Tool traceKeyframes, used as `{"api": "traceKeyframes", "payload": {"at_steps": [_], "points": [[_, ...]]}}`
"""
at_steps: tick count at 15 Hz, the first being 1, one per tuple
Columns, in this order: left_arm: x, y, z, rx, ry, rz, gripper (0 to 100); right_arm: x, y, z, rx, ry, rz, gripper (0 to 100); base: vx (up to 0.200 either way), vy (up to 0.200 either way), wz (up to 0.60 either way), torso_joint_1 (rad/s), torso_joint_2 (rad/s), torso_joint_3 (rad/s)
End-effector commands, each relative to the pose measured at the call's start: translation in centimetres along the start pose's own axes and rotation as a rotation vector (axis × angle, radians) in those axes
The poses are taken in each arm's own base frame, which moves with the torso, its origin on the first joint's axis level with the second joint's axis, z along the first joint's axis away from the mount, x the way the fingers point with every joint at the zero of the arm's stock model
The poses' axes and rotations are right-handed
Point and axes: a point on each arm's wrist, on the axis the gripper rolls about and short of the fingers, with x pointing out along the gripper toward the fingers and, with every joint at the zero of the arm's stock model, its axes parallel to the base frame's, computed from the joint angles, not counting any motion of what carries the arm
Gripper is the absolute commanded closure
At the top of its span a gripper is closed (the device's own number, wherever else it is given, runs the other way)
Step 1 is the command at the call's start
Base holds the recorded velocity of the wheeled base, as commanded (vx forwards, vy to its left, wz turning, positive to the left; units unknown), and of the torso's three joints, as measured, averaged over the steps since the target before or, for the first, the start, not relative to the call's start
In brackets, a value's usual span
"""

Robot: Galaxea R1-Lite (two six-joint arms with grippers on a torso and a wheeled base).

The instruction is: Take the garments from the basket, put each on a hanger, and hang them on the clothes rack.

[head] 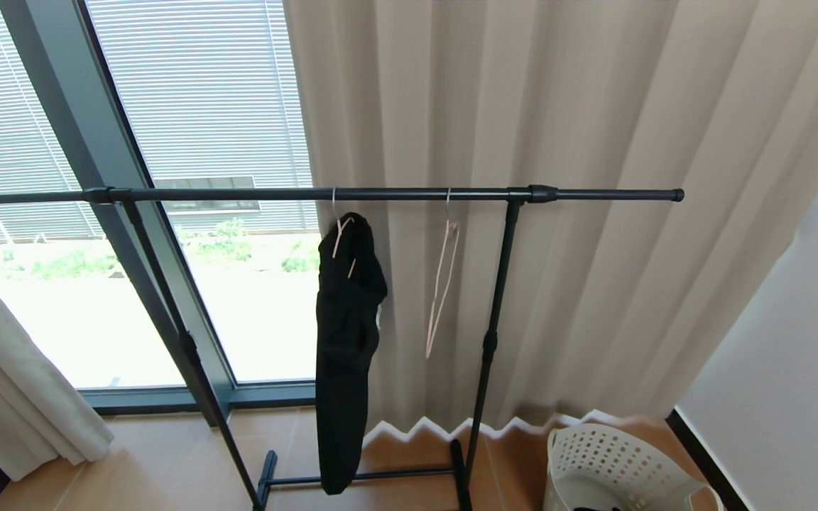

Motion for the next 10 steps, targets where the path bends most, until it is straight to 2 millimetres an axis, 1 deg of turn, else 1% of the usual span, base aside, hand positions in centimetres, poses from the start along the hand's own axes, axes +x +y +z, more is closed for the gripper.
{"api": "traceKeyframes", "payload": {"at_steps": [1,2,3,5,7,8,10], "points": [[-0.1,0.1,-1.0,-0.01,0.007,0.032,0,-0.6,-0.3,-0.2,0.05,-0.067,-0.103,0,0.0,0.0,0.0,0.0,0.0,0.0],[-0.1,0.1,-1.1,-0.013,0.004,0.042,0,-0.8,-0.3,-0.2,0.06,-0.079,-0.127,0,0.0,0.0,0.0,0.0,0.0,0.0],[-0.4,0.1,-1.4,-0.014,-0.021,0.058,0,-1.3,-0.4,-0.3,0.1,-0.13,-0.235,0,0.0,0.0,0.0,0.0,0.0,0.0],[-1.1,-0.1,-2.2,-0.009,-0.048,0.065,0,-2.0,-0.3,-0.6,0.134,-0.202,-0.367,0,0.0,0.0,0.0,0.0,0.0,0.0],[-2.0,-0.2,-3.0,0.001,-0.095,0.072,0,-2.4,-0.2,-0.8,0.15,-0.247,-0.434,0,0.0,0.0,0.0,0.0,0.0,0.0],[-2.3,-0.2,-3.1,0.003,-0.122,0.101,0,-2.6,-0.1,-0.9,0.154,-0.272,-0.449,0,0.0,0.0,0.0,0.0,0.0,0.0],[-2.6,0.0,-3.5,0.019,-0.162,0.222,0,-2.9,0.1,-1.0,0.162,-0.315,-0.492,0,0.0,0.0,0.0,0.0,0.0,0.0]]}}
